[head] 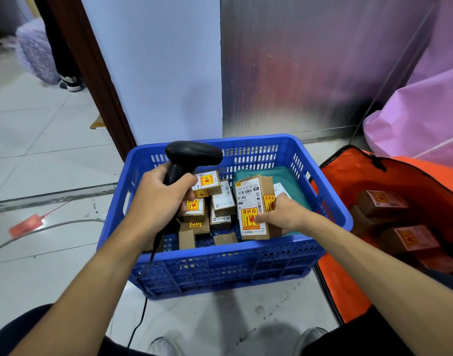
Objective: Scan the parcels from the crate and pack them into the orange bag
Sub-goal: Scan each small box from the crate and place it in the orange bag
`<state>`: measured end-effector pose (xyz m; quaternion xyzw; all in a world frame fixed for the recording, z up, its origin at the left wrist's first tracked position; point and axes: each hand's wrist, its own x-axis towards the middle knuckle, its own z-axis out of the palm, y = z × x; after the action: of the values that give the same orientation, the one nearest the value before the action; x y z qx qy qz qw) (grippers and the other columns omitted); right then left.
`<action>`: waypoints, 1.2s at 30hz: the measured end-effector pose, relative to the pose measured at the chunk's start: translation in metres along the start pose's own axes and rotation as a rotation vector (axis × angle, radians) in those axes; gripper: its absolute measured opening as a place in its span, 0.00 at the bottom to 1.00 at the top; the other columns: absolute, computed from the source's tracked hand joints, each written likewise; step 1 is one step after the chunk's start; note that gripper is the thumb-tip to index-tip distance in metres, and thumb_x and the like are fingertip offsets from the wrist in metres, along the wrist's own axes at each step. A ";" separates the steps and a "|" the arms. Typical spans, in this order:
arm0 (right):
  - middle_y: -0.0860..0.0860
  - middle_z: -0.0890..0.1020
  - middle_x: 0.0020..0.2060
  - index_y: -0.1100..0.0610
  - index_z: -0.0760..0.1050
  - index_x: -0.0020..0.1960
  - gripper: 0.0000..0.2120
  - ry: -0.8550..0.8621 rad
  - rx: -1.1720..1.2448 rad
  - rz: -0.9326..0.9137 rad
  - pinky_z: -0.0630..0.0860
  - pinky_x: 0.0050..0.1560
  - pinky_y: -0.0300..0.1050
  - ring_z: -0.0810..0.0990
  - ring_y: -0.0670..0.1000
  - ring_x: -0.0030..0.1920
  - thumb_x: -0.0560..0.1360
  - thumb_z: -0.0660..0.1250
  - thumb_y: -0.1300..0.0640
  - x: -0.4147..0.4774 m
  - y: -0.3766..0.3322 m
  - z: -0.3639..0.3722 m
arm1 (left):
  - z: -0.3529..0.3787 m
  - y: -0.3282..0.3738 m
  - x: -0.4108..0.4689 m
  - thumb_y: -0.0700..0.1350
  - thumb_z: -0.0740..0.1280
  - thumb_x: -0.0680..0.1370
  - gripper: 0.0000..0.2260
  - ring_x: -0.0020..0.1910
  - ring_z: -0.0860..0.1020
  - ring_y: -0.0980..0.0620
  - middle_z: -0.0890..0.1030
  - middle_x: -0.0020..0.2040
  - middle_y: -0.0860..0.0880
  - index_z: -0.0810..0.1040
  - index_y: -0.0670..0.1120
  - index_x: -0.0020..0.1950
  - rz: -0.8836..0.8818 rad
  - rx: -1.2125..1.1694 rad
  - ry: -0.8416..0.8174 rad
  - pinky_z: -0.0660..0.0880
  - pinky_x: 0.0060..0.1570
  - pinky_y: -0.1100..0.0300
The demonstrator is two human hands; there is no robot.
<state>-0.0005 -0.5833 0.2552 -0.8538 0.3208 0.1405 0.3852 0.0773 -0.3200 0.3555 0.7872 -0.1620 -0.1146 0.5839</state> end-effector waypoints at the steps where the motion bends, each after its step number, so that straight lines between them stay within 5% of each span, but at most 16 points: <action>1: 0.51 0.83 0.53 0.60 0.65 0.69 0.37 0.031 -0.005 -0.004 0.85 0.44 0.51 0.84 0.53 0.50 0.71 0.78 0.42 0.000 -0.001 0.001 | 0.001 0.000 0.000 0.46 0.69 0.80 0.04 0.30 0.77 0.50 0.82 0.35 0.47 0.81 0.47 0.52 -0.013 -0.027 -0.001 0.77 0.37 0.53; 11: 0.41 0.81 0.51 0.51 0.65 0.59 0.24 0.351 0.282 -0.255 0.82 0.57 0.58 0.83 0.50 0.53 0.74 0.75 0.43 -0.012 -0.023 -0.005 | 0.006 0.004 0.001 0.44 0.72 0.79 0.07 0.27 0.72 0.51 0.76 0.31 0.47 0.77 0.44 0.44 -0.163 -0.169 -0.025 0.75 0.30 0.56; 36: 0.44 0.81 0.53 0.53 0.65 0.60 0.24 0.403 0.263 -0.233 0.82 0.56 0.57 0.83 0.50 0.53 0.76 0.74 0.44 -0.024 -0.028 -0.010 | 0.007 0.009 -0.004 0.46 0.70 0.79 0.12 0.26 0.71 0.50 0.74 0.30 0.46 0.76 0.43 0.38 -0.142 -0.109 -0.060 0.72 0.29 0.56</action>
<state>-0.0007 -0.5666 0.2895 -0.8384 0.3059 -0.1207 0.4346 0.0696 -0.3267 0.3621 0.7600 -0.1168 -0.1880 0.6111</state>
